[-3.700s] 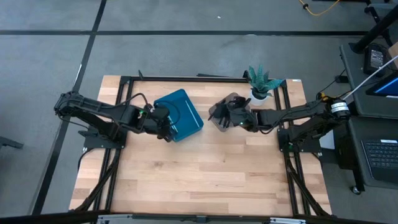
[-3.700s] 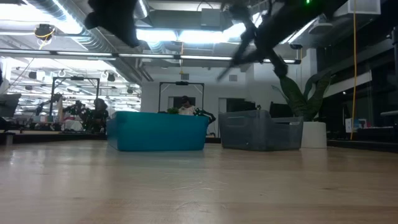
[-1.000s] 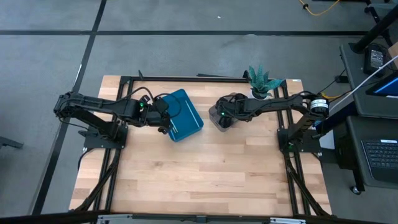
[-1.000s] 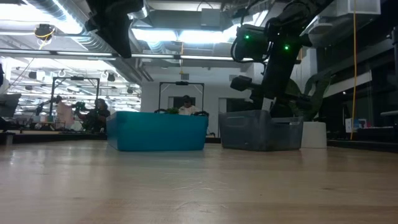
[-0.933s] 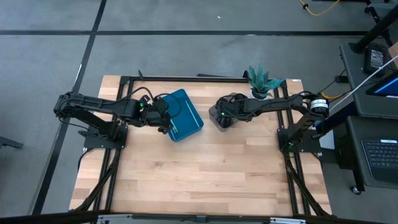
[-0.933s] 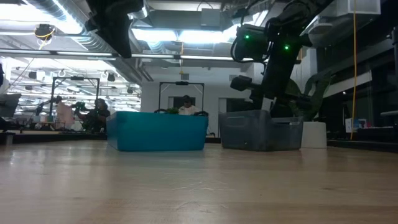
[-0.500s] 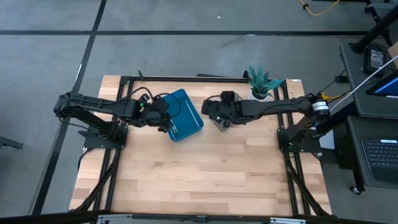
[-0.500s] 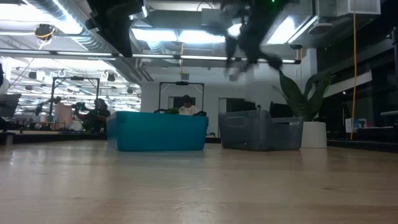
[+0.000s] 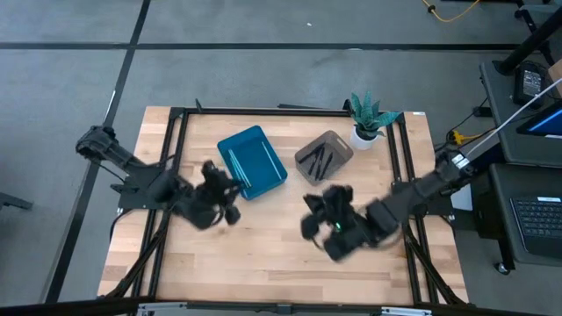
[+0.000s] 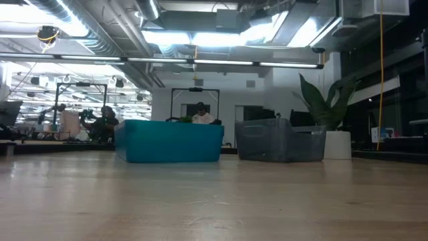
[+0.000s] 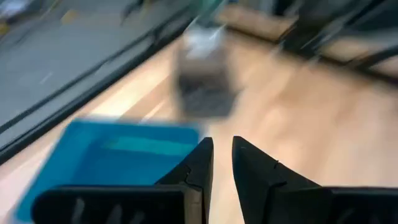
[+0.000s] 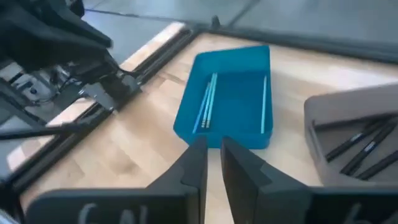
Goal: Sort pens & pencils
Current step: Return to Home Position
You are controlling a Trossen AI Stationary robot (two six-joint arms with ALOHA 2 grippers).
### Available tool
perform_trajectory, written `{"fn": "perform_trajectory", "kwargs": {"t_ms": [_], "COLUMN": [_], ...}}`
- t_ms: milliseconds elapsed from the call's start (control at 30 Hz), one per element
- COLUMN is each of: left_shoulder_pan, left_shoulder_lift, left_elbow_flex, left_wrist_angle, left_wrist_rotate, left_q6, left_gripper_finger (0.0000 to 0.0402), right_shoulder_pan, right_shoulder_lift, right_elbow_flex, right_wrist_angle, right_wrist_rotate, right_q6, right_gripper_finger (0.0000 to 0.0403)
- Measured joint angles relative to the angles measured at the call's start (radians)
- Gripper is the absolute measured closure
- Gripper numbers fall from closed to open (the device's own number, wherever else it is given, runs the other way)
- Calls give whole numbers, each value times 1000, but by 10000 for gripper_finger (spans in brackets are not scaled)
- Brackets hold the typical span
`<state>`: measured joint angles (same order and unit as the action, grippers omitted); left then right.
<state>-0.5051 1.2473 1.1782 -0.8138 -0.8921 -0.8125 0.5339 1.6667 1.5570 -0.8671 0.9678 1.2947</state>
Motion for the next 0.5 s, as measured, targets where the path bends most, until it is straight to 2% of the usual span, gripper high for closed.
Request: {"fn": "perform_trajectory", "kwargs": {"t_ms": [133,233,333,400,433,500], "left_shoulder_pan": [-108,-133,-119,-89,-70,-26], "left_shoulder_lift": [37,64,69,64,58,47], "left_elbow_flex": [0,0,0,0,0,0], "left_wrist_angle": [335,504,534,521,510,494], "left_wrist_rotate": [-103,-188,-269,-284,-282,-261], "left_q6": [214,356,390,389,386,381], "left_gripper_finger": [347,347,347,347,347,347], "right_shoulder_pan": [148,256,349,399,419,440], "right_shoulder_lift": [2,-2,-28,-46,-56,-100], "right_elbow_flex": [1,32,76,99,102,72], "right_wrist_angle": [-86,-244,-481,-666,-713,-684], "right_wrist_rotate": [164,252,289,310,317,356], "right_q6": [45,122,265,397,455,399], "right_gripper_finger": [356,356,356,356,356,356]}}
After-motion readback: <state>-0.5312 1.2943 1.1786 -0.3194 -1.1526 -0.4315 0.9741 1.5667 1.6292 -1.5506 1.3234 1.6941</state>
